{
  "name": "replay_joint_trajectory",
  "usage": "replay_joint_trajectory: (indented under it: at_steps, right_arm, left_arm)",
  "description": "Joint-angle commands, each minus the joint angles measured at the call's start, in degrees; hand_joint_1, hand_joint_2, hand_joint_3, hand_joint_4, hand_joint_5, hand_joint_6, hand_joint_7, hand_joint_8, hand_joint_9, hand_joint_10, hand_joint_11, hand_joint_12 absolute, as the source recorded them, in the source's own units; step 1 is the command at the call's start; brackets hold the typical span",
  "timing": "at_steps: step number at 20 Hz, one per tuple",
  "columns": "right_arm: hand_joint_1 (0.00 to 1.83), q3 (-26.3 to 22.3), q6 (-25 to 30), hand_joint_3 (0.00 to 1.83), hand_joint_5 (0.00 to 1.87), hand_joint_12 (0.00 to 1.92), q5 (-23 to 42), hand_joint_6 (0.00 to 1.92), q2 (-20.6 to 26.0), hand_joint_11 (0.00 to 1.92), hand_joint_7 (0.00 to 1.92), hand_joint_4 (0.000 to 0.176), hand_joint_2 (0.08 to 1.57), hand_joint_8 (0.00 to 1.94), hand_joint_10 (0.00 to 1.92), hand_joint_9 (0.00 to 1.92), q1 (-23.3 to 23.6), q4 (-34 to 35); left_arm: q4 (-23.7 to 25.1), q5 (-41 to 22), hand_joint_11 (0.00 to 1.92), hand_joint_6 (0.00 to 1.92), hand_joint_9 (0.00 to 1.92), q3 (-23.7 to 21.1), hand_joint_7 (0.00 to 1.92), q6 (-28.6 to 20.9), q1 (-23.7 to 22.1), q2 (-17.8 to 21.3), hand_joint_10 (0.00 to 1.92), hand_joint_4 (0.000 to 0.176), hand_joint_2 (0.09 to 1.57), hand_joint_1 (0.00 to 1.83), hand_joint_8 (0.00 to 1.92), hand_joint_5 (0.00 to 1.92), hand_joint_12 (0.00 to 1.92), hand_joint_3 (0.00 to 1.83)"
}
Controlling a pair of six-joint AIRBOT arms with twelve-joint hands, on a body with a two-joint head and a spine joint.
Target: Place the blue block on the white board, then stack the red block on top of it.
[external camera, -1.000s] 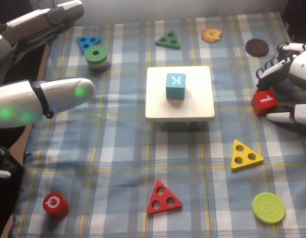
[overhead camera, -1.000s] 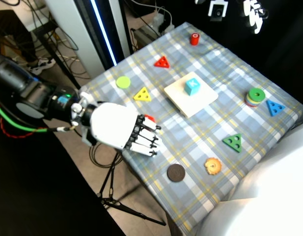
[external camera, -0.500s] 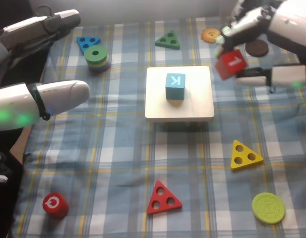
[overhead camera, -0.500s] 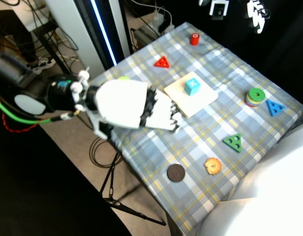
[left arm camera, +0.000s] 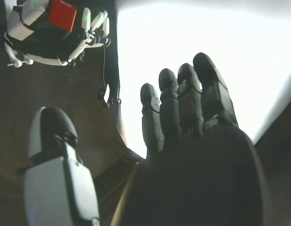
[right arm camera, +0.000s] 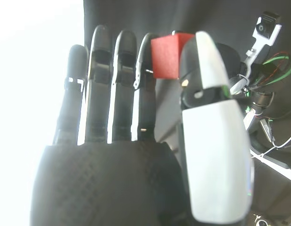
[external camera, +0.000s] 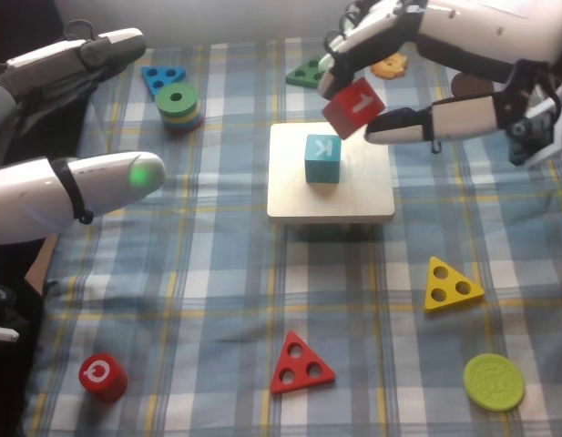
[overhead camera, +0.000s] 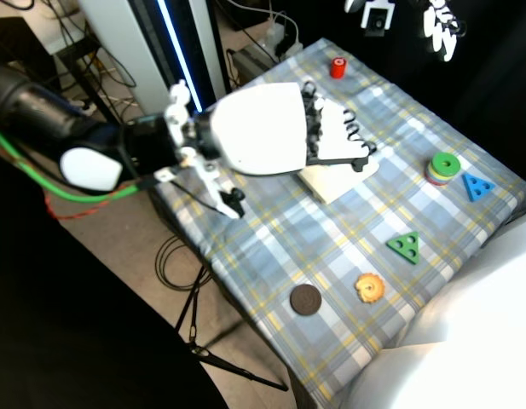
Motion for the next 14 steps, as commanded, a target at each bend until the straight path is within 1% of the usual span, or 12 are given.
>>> replay_joint_trajectory:
  at_steps: [1,2,3,4,7,9,11,12,14]
  right_arm:
    - [1.18,0.4,0.7,0.00,1.07,1.13,5.8,0.81,-0.6,0.29,0.94,0.000,1.07,0.01,0.01,0.86,1.4,2.0]
    - [1.18,0.8,1.0,0.00,1.08,1.13,5.5,0.81,-1.2,0.27,0.94,0.000,1.07,0.01,0.01,0.85,1.8,1.2]
    - [1.17,1.1,1.2,0.00,1.07,1.08,5.1,0.83,-1.8,0.24,0.92,0.000,1.07,0.00,0.00,0.81,2.2,0.4]
    - [1.17,1.3,1.3,0.00,1.06,1.04,4.9,0.84,-2.2,0.23,0.90,0.000,1.08,0.00,0.00,0.77,2.4,-0.1]
    - [1.17,2.1,1.3,0.00,1.05,0.86,3.5,0.85,-3.6,0.24,0.88,0.000,1.08,0.00,0.00,0.74,2.6,-1.1]
    - [1.17,2.7,1.3,0.00,1.05,0.85,2.5,0.85,-4.3,0.24,0.87,0.000,1.08,0.00,0.00,0.74,2.7,-1.4]
    - [1.17,2.9,1.5,0.00,1.05,0.85,2.2,0.85,-4.7,0.23,0.87,0.000,1.08,0.00,0.00,0.73,2.8,-1.9]
    - [1.17,2.9,1.5,0.00,1.05,0.85,2.0,0.85,-4.8,0.23,0.87,0.000,1.08,0.00,0.00,0.73,2.8,-2.1]
    - [1.17,3.0,1.5,0.00,1.05,0.85,1.7,0.86,-4.9,0.23,0.88,0.000,1.08,0.00,0.00,0.74,2.8,-2.4]
  left_arm:
    - [0.9,-6.5,0.00,0.00,0.23,0.2,0.35,-0.7,-0.3,-0.2,0.00,0.097,0.91,0.74,0.00,0.42,0.57,0.00]
    - [0.9,-6.4,0.00,0.00,0.24,0.2,0.35,-0.8,-0.3,-0.2,0.00,0.096,0.91,0.74,0.00,0.43,0.57,0.00]
    - [0.9,-6.3,0.00,0.00,0.24,0.3,0.36,-0.8,-0.3,-0.2,0.00,0.103,0.91,0.75,0.00,0.44,0.59,0.00]
    - [1.0,-6.2,0.00,0.00,0.24,0.3,0.36,-0.8,-0.3,-0.2,0.00,0.105,0.91,0.75,0.00,0.44,0.56,0.00]
    - [1.2,-6.1,0.00,0.00,0.24,0.5,0.36,-0.8,-0.3,-0.2,0.00,0.104,0.91,0.75,0.00,0.44,0.57,0.00]
    - [1.2,-5.9,0.00,0.00,0.24,0.5,0.36,-0.9,-0.3,-0.2,0.00,0.099,0.91,0.76,0.00,0.44,0.58,0.00]
    - [1.3,-5.8,0.00,0.00,0.24,0.6,0.37,-0.9,-0.3,-0.2,0.00,0.102,0.91,0.75,0.00,0.44,0.60,0.00]
    - [1.3,-5.8,0.00,0.00,0.24,0.7,0.37,-1.0,-0.3,-0.2,0.00,0.097,0.91,0.76,0.00,0.45,0.60,0.00]
    - [1.4,-5.8,0.00,0.00,0.24,0.7,0.37,-1.1,-0.3,-0.2,0.00,0.097,0.90,0.77,0.00,0.45,0.60,0.00]
